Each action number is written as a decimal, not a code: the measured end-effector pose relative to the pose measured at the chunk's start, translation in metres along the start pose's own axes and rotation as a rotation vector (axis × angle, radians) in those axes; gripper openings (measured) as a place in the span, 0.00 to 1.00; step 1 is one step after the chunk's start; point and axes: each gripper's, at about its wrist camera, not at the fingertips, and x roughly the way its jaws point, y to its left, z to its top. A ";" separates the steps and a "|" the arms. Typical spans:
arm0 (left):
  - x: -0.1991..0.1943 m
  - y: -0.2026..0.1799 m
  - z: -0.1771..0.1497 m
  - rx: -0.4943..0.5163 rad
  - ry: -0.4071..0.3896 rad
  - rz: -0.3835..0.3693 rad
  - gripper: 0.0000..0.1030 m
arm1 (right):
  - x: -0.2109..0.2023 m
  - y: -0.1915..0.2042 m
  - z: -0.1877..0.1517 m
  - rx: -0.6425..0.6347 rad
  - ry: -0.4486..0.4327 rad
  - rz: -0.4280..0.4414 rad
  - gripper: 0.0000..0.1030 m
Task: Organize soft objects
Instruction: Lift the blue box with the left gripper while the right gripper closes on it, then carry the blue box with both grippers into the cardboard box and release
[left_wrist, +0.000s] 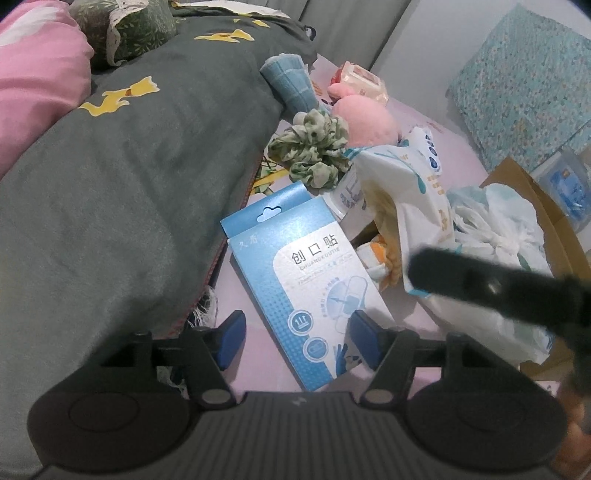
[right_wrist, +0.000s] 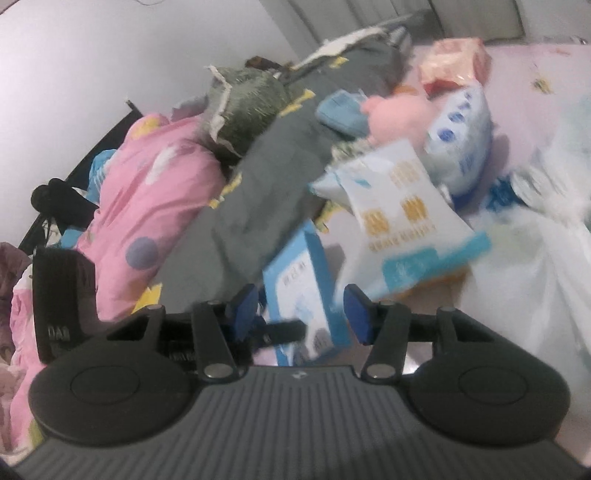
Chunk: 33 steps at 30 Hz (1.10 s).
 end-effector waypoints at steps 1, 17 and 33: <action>0.000 0.001 -0.001 -0.005 -0.004 -0.005 0.63 | 0.004 0.002 0.003 -0.005 0.002 0.002 0.50; 0.007 0.000 0.002 0.001 -0.012 -0.031 0.62 | 0.079 -0.002 0.011 -0.071 0.118 -0.091 0.42; -0.017 -0.012 0.005 -0.016 -0.075 0.019 0.61 | 0.073 -0.012 0.015 -0.010 0.160 -0.002 0.41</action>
